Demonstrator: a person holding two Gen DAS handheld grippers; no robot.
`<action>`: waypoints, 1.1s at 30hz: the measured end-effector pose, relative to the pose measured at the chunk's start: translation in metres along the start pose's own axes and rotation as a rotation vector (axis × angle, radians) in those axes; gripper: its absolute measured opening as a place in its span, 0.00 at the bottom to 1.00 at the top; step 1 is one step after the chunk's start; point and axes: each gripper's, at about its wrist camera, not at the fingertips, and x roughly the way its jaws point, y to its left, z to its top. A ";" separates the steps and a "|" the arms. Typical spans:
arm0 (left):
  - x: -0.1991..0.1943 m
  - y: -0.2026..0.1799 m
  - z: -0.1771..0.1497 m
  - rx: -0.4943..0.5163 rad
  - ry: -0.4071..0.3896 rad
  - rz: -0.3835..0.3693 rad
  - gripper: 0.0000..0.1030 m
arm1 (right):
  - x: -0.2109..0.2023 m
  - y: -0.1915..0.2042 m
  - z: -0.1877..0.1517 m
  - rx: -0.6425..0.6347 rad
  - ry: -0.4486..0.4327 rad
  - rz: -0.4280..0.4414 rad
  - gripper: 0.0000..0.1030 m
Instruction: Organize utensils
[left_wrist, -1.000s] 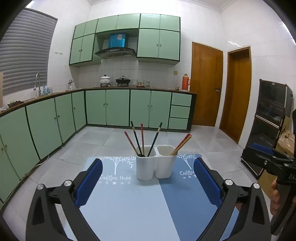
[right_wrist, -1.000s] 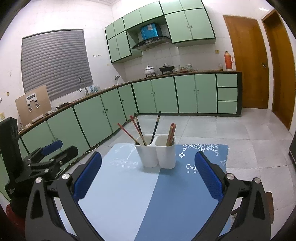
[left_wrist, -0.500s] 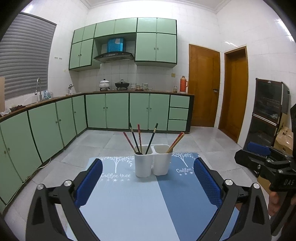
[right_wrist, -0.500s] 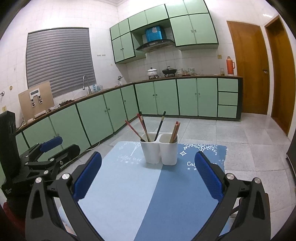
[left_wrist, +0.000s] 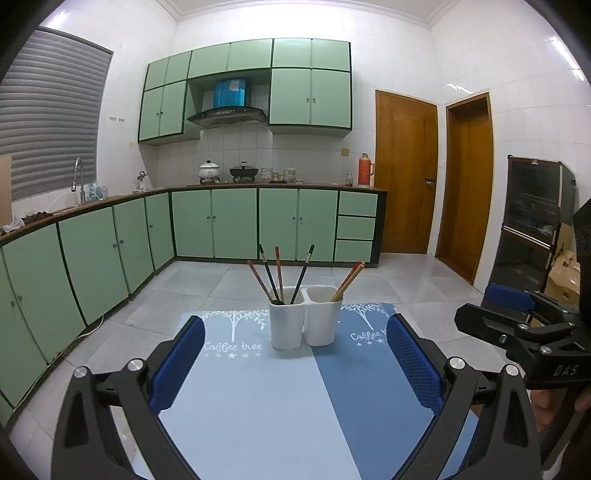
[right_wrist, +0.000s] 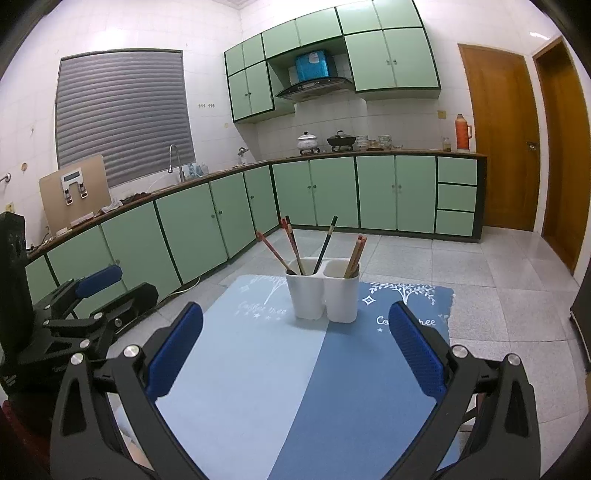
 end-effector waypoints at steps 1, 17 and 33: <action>0.000 0.000 0.000 -0.001 0.000 0.000 0.94 | 0.000 0.001 0.000 -0.002 0.000 0.000 0.95; 0.000 0.001 -0.002 -0.003 0.001 -0.003 0.94 | 0.002 0.006 0.000 -0.015 0.004 -0.004 0.95; -0.004 0.005 -0.002 -0.002 -0.002 0.004 0.94 | 0.004 0.006 -0.001 -0.016 0.006 -0.002 0.95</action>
